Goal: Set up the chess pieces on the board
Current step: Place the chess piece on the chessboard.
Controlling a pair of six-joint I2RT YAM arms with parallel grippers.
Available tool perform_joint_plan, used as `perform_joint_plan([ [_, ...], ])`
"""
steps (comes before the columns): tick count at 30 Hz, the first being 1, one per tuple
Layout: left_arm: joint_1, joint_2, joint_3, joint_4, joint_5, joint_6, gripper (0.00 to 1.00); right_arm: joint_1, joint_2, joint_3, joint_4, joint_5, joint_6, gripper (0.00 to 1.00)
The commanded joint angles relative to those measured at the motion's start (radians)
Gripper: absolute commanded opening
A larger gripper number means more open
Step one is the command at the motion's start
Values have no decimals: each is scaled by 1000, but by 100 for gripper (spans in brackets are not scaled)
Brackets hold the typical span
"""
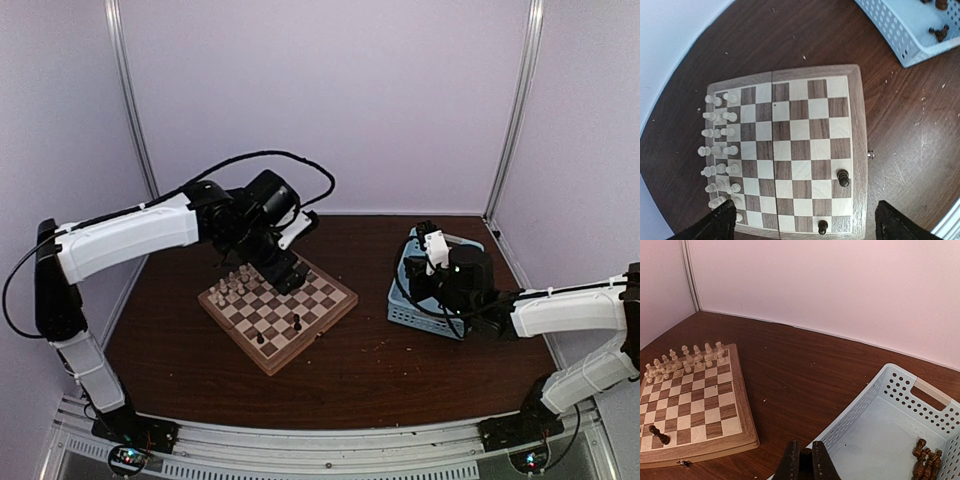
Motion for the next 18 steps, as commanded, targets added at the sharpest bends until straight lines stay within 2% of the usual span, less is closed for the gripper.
perform_joint_plan([
  [1, 36, -116, -138, 275, -9, -81, 98, -7, 3, 17, 9, -9, -4, 0],
  [6, 56, -202, -264, 451, 128, -104, 98, -7, -2, 15, 10, -55, -15, 0],
  [9, 68, -229, -307, 517, 214, -111, 98, -7, -14, 1, 28, -135, -27, 0],
  [13, 74, -239, -328, 583, 349, -97, 94, -8, -35, -13, 69, -337, -32, 0],
  [18, 74, -243, -345, 648, 499, -64, 83, -8, -14, 39, 71, -610, 10, 0],
])
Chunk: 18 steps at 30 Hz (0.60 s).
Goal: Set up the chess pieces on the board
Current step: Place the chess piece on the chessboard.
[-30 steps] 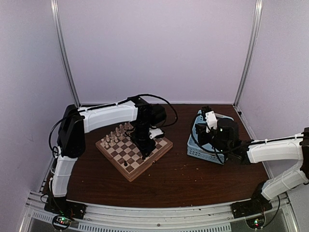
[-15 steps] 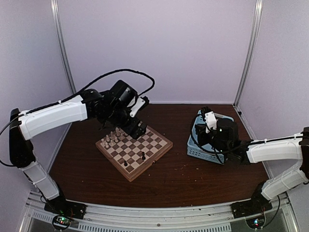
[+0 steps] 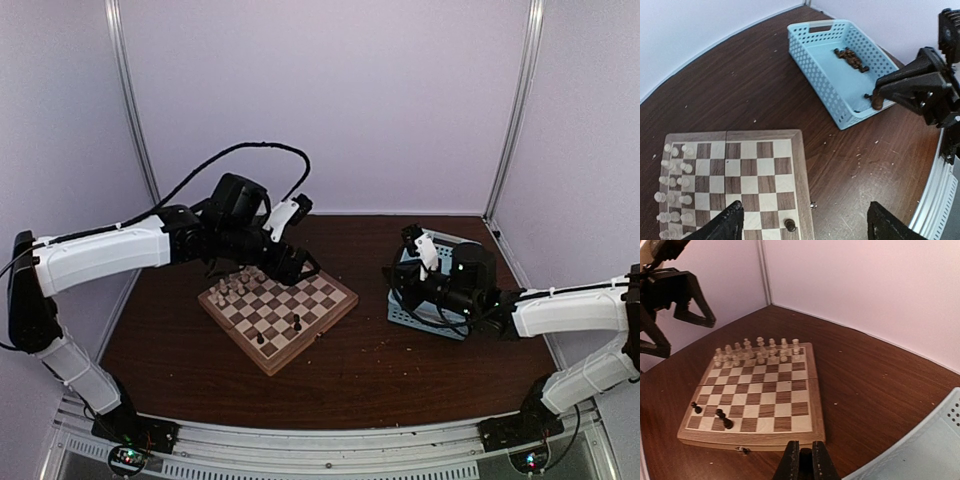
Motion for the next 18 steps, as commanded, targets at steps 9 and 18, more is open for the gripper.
perform_joint_plan([
  [9, 9, -95, -82, 178, 121, -5, 80, 0, 186, 170, 112, -500, 146, 0],
  [18, 53, -154, -164, 165, 124, -64, 79, 60, 371, 250, 222, -412, 151, 0],
])
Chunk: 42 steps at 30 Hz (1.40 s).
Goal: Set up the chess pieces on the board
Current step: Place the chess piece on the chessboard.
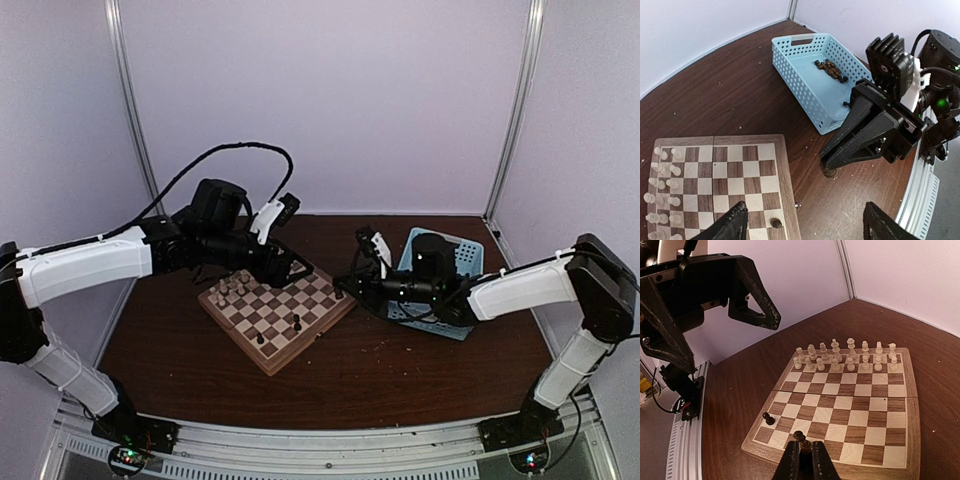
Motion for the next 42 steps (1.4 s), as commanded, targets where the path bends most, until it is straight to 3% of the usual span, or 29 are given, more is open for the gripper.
perform_joint_plan([
  [1, 41, -59, -57, 38, 4, -42, 79, 21, 82, 46, 109, 29, 23, 0],
  [6, 53, -92, -87, -12, 37, -4, 77, 28, 142, 94, 107, 20, 36, 0],
  [13, 54, -77, -109, 53, 139, 18, 63, 46, 65, 137, 13, -9, 26, 0],
  [21, 55, -12, -75, 74, 108, -10, 57, 46, 81, 152, -53, 113, -37, 0],
  [25, 67, -4, -81, 57, -23, -77, 51, 46, 172, 196, -17, 160, -30, 0],
  [34, 96, -72, -144, 36, -87, -99, 51, 48, 343, 302, 8, 219, -62, 0],
  [42, 98, -81, -163, 21, -103, -94, 51, 47, 403, 316, -24, 248, -94, 3],
])
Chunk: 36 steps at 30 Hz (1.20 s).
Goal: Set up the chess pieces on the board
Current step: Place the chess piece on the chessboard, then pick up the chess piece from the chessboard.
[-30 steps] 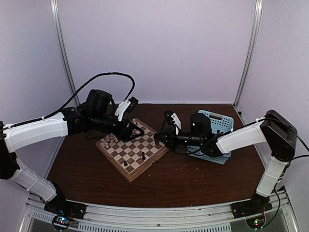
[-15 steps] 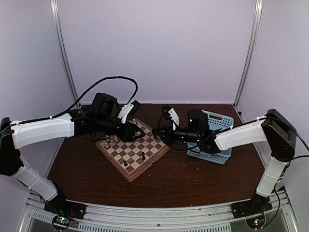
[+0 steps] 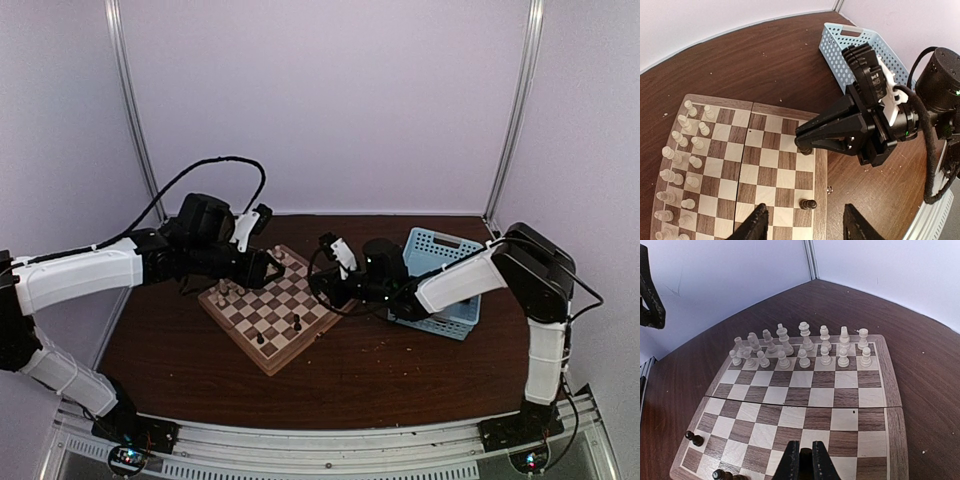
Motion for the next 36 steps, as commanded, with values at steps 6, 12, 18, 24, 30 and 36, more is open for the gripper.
perform_joint_plan([
  [6, 7, 4, 3, 0, -8, -1, 51, 5, 16, 30, -22, 35, -26, 14],
  [12, 7, 14, 14, -23, -13, 15, 56, 5, -16, 43, -46, 33, -38, 29],
  [18, 7, 18, 23, -44, -21, 34, 63, 5, -78, 34, -77, 41, -53, 30],
  [24, 7, 54, 64, -85, -14, 57, 66, 4, -201, 12, -174, 98, -73, 31],
  [30, 7, 88, 95, -97, 0, 65, 69, 1, -359, -66, -311, 220, -166, 34],
  [36, 4, 165, 200, -194, -19, 81, 68, -26, -448, -120, -433, 599, -153, 35],
])
